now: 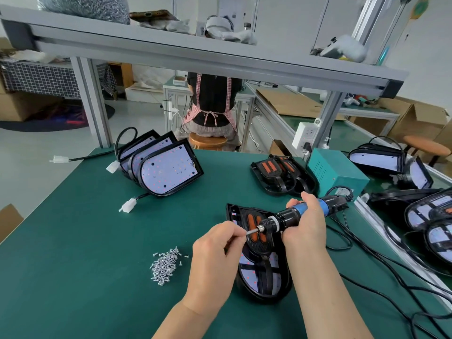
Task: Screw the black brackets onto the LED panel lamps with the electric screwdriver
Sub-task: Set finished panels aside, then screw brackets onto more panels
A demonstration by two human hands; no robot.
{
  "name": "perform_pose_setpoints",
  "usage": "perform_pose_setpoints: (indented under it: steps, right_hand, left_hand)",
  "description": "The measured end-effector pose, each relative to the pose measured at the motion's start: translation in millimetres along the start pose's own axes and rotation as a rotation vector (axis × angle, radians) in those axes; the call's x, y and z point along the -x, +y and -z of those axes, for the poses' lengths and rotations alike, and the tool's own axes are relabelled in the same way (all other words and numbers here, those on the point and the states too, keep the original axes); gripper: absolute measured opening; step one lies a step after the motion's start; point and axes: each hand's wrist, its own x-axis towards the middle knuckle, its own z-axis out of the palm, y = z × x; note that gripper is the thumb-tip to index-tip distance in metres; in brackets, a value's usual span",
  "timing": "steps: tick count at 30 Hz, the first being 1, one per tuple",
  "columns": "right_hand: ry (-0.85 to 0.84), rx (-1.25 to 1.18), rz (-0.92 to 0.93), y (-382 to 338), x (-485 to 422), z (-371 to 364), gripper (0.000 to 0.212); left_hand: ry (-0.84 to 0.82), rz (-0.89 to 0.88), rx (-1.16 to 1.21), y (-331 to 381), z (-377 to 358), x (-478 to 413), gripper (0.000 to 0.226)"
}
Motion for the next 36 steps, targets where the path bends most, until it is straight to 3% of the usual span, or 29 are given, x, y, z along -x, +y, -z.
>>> perform_pose_setpoints:
  steps: [9,12,18,36]
  right_hand:
    - [0.018,-0.002,-0.009,-0.8,-2.7,-3.8,0.019]
    - [0.025,0.012,-0.013,-0.9,-3.2,-4.3,0.021]
    - [0.023,0.026,-0.015,-0.5,-5.3,-3.0,0.022]
    - [0.012,0.014,-0.036,-6.1,-2.0,1.6,0.022]
  left_hand:
    - [-0.036,-0.167,-0.108,1.7,3.0,-6.2,0.035]
    - [-0.049,-0.221,-0.176,0.5,4.8,-9.1,0.026]
    - [-0.085,-0.231,-0.197,1.8,5.8,-11.7,0.016]
    - [-0.167,-0.217,-0.189,7.2,-1.9,-13.4,0.018]
